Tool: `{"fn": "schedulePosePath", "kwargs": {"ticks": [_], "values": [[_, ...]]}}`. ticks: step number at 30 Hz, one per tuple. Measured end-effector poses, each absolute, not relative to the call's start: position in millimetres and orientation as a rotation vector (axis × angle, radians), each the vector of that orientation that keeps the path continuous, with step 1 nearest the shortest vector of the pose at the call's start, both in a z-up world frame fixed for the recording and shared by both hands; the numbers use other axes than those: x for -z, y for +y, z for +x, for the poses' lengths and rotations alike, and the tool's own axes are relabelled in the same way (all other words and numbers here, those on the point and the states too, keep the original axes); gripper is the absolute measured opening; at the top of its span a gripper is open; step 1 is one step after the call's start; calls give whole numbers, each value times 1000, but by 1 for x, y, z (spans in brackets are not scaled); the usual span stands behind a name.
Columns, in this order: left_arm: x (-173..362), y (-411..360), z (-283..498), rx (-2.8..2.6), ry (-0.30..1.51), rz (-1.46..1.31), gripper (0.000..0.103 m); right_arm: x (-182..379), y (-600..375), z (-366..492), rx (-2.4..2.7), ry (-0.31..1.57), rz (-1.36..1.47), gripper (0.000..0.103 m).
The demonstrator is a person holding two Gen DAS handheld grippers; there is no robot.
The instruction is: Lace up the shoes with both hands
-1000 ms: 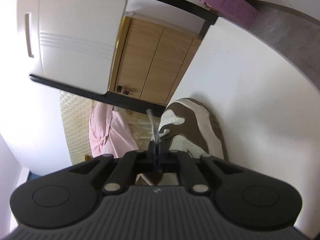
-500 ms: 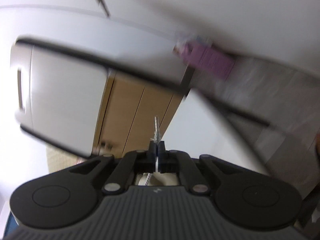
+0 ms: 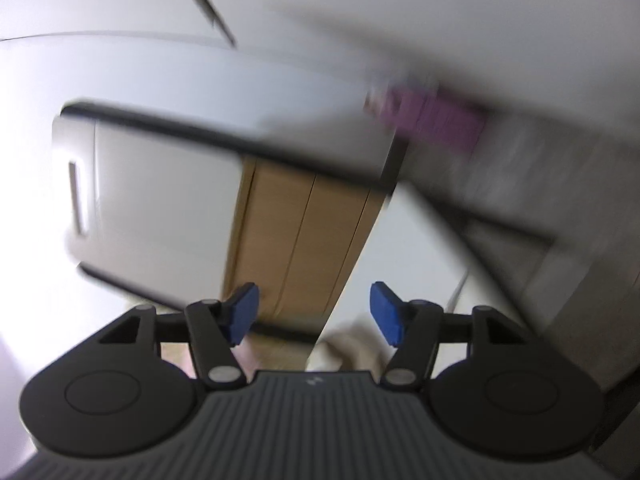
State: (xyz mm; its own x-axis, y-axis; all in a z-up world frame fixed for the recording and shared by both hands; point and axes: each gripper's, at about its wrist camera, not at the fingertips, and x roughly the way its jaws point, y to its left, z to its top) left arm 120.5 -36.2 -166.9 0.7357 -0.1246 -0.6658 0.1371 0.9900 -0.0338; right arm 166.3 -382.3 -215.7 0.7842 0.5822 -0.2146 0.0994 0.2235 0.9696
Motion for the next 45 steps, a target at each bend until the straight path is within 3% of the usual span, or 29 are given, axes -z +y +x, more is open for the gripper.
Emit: {"fn": "schedulePosePath", "kwargs": {"ticks": [9,10,12,13,14,21,31,36,37,38,40,45], "values": [[164,-39,119,103,681,46,49,230,-309,176,-446,811,1312,61],[165,-40,119,98,680,49,49,231,-305,177,-433,810,1305,56],[166,-42,120,81,678,63,49,231,-301,180,-401,804,1277,27],[167,-42,121,73,681,66,49,232,-299,181,-387,807,1264,7],[167,-43,122,64,684,68,49,233,-297,183,-373,810,1252,4],[171,-44,125,16,710,70,51,221,-304,187,-284,743,1071,2],[177,-45,130,-7,748,71,51,218,-387,170,1,607,965,2],[176,-43,129,-2,747,58,51,224,-406,166,0,637,990,10],[176,-43,128,-1,745,59,51,225,-410,164,8,638,1001,24],[175,-43,127,1,744,61,51,225,-413,162,22,634,1011,52],[173,-43,123,10,737,66,51,222,-414,157,50,617,1018,74],[167,-44,117,32,698,70,50,209,-401,149,-49,600,1059,74]]}}
